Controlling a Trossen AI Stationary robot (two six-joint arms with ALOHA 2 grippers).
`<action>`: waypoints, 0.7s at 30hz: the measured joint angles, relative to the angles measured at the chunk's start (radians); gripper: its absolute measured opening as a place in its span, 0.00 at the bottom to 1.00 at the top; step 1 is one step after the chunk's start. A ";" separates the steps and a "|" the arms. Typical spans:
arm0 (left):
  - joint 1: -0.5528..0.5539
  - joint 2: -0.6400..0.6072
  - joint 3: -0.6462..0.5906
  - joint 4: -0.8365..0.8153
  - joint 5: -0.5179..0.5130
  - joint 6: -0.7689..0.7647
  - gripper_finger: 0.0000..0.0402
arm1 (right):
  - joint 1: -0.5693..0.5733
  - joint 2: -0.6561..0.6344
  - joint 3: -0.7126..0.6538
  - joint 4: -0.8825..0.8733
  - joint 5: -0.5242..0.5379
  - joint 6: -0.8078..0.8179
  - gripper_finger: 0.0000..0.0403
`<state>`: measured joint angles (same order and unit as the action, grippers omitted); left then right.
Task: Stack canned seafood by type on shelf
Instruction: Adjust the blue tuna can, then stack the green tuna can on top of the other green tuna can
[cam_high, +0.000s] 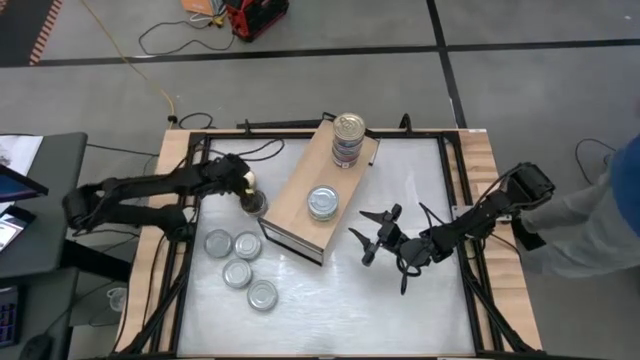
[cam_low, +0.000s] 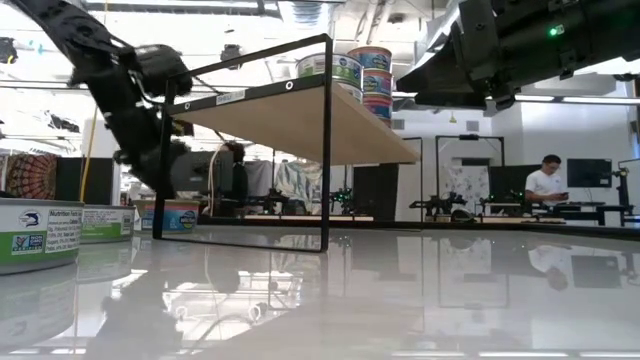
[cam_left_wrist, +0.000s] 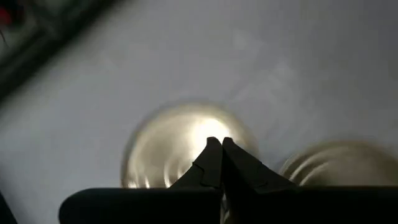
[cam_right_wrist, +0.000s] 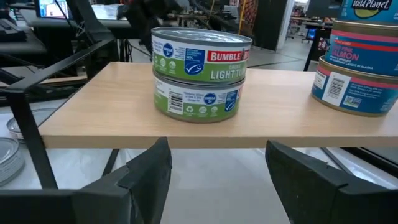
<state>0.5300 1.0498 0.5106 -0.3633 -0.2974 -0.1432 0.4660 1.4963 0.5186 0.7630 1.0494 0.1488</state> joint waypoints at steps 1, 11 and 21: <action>-0.012 -0.037 0.001 0.012 -0.015 0.003 0.00 | 0.000 0.000 0.000 -0.001 0.000 0.000 0.71; -0.331 -0.408 0.004 0.003 -0.276 0.028 0.00 | 0.000 0.000 0.000 0.000 0.000 0.001 0.71; -0.861 -0.551 0.005 0.145 -0.424 0.217 0.00 | -0.002 0.000 0.000 0.073 0.000 -0.031 0.71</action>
<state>-0.3308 0.4984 0.5159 -0.2182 -0.7211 0.0738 0.4641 1.4963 0.5186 0.8356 1.0492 0.1177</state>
